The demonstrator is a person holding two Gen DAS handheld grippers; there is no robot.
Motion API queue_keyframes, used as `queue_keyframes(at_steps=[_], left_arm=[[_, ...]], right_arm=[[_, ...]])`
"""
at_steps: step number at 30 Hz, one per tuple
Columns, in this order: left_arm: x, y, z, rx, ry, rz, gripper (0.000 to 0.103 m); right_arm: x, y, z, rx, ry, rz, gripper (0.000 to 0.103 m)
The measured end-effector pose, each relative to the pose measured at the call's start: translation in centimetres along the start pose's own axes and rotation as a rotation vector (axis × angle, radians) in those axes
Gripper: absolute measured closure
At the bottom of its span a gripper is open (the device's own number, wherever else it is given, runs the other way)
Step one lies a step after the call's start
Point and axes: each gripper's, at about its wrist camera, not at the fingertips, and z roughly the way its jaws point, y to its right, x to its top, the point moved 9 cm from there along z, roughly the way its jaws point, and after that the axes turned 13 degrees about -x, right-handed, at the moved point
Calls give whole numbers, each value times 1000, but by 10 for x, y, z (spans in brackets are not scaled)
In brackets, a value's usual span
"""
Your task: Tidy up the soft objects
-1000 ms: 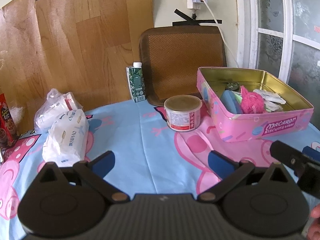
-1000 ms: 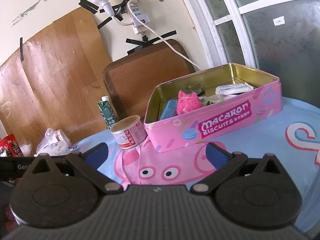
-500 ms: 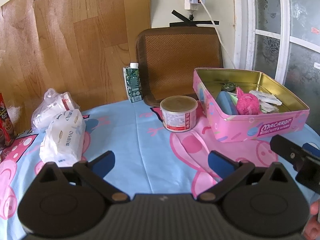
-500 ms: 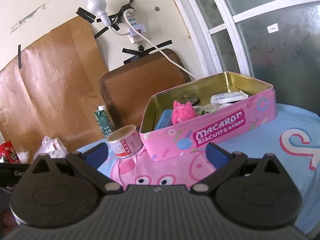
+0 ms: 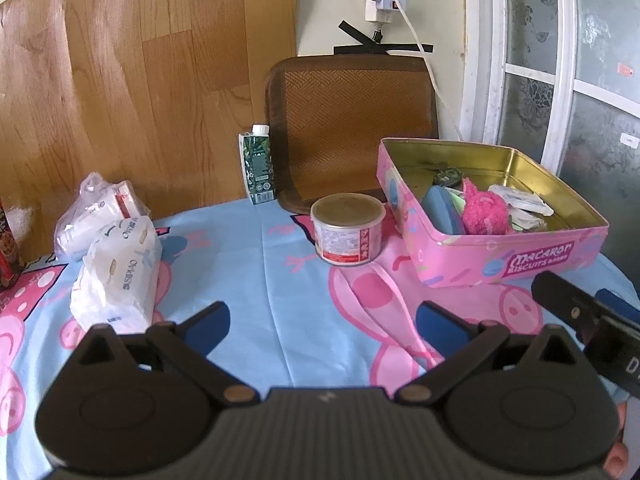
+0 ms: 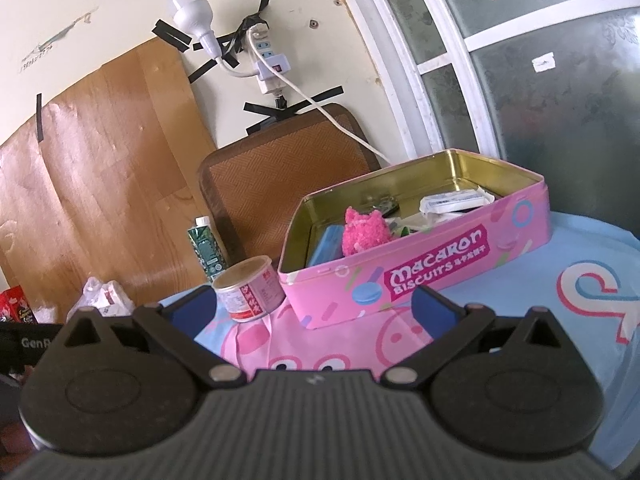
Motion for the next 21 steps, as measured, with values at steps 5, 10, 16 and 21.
queue_keyframes(at_steps=[5,10,16,21], left_arm=[[3,2,-2,-3,10,6,0],[5,4,-5,-13,20,5,0],[5,3,-5,-10,19,0,0],[4,3,-5,-14,19,-1,0]], right_arm=[[1,0,0,0,1,-2,0],[1,-1,0,-1,2,-2,0],[1,-1,1,-1,-1,-3,0],[0,-1,1,0,-4,-5,0]])
